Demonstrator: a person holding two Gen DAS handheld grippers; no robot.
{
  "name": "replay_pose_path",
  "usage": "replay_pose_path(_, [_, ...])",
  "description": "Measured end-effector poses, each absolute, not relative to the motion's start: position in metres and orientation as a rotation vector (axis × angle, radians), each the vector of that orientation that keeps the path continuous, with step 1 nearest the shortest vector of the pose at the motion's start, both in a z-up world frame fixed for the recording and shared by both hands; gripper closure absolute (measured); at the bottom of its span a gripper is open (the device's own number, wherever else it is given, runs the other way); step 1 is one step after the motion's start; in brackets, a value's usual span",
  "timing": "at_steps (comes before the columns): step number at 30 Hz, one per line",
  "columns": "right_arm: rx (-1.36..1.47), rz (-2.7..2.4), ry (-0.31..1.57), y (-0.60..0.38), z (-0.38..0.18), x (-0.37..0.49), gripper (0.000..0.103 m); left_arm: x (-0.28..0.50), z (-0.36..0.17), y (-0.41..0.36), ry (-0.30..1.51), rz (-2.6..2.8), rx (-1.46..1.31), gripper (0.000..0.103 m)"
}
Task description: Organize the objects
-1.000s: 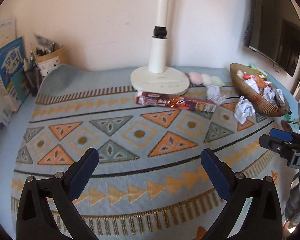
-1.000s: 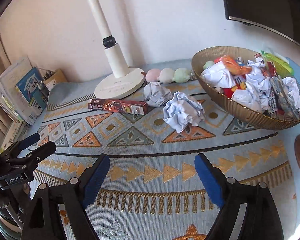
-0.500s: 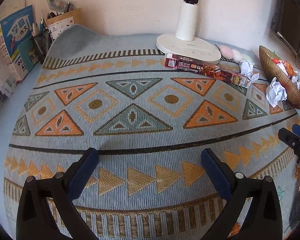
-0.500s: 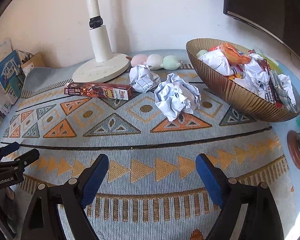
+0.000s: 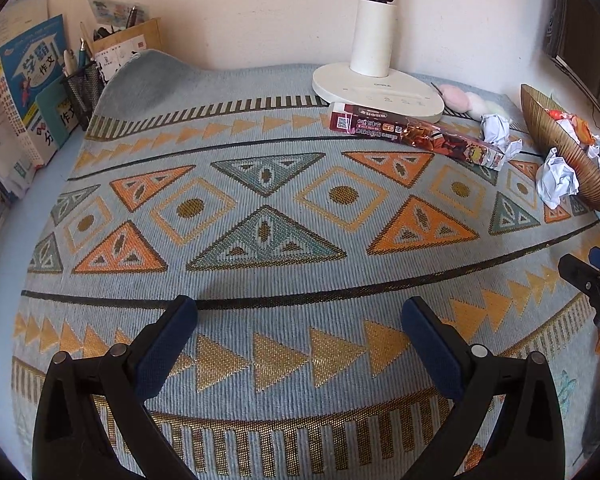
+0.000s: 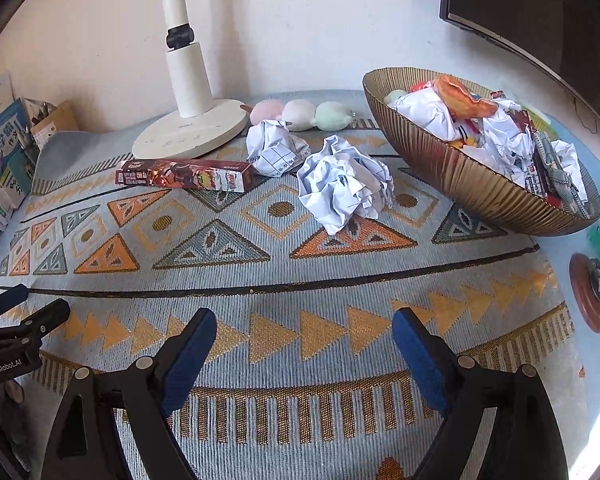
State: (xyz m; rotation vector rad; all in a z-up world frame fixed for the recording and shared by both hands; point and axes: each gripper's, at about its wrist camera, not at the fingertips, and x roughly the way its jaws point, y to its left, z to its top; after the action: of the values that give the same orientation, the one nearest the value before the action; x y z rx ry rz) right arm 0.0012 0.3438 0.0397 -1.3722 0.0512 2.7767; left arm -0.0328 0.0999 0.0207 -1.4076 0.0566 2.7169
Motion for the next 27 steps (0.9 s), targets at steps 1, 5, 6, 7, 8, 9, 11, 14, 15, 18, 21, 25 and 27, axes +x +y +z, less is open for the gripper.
replay_pose_path(1, [-1.378, 2.775, 0.046, 0.3433, 0.0393, 0.0008, 0.014, -0.0334, 0.0205, 0.0992, 0.058, 2.716, -1.407, 0.0])
replay_pose_path(5, [-1.383, 2.767, 0.026, 0.3418, 0.0388, 0.0014, 0.013, -0.0324, 0.021, 0.0998, 0.058, 2.715, -1.406, 0.0])
replay_pose_path(6, [-1.383, 2.765, 0.024, 0.3423, 0.0391, 0.002, 0.013, -0.0328, 0.0208, 0.0992, 0.058, 2.715, -1.407, 0.0])
replay_pose_path(7, [-1.383, 2.763, 0.024, 0.3425, 0.0391, 0.0018, 0.012, -0.0332, 0.0206, 0.0988, 0.058, 2.715, -1.407, 0.0])
replay_pose_path(8, [-1.384, 2.763, 0.025, 0.3431, 0.0389, 0.0016, 0.012, -0.0331, 0.0206, 0.0987, 0.058, 2.715, -1.407, 0.0])
replay_pose_path(9, [-1.385, 2.762, 0.028, 0.3438, 0.0391, 0.0017, 0.012, -0.0327, 0.0209, 0.099, 0.057, 2.715, -1.406, 0.0])
replay_pose_path(11, [-1.386, 2.758, 0.031, 0.3449, 0.0393, 0.0022, 0.011, -0.0331, 0.0207, 0.0985, 0.058, 2.715, -1.406, 0.0])
replay_pose_path(14, [-1.391, 2.757, 0.032, 0.3464, 0.0393, 0.0036, 0.011, -0.0329, 0.0207, 0.0983, 0.058, 2.715, -1.406, 0.0])
replay_pose_path(15, [-1.392, 2.757, 0.031, 0.3465, 0.0393, 0.0035, 0.011, -0.0325, 0.021, 0.0987, 0.058, 2.715, -1.406, 0.0])
replay_pose_path(18, [-1.391, 2.758, 0.03, 0.3469, 0.0395, 0.0034, 0.011, -0.0323, 0.0211, 0.0985, 0.057, 2.715, -1.406, 0.0])
replay_pose_path(21, [-1.385, 2.759, 0.035, 0.3466, 0.0399, 0.0034, 0.011, -0.0322, 0.0211, 0.0984, 0.057, 2.715, -1.406, 0.0])
replay_pose_path(25, [-1.388, 2.761, 0.036, 0.3452, 0.0391, 0.0024, 0.011, -0.0324, 0.021, 0.0978, 0.057, 2.716, -1.405, 0.0])
replay_pose_path(27, [-1.379, 2.765, 0.037, 0.3449, 0.0397, 0.0027, 0.011, -0.0319, 0.0212, 0.0981, 0.057, 2.716, -1.405, 0.0])
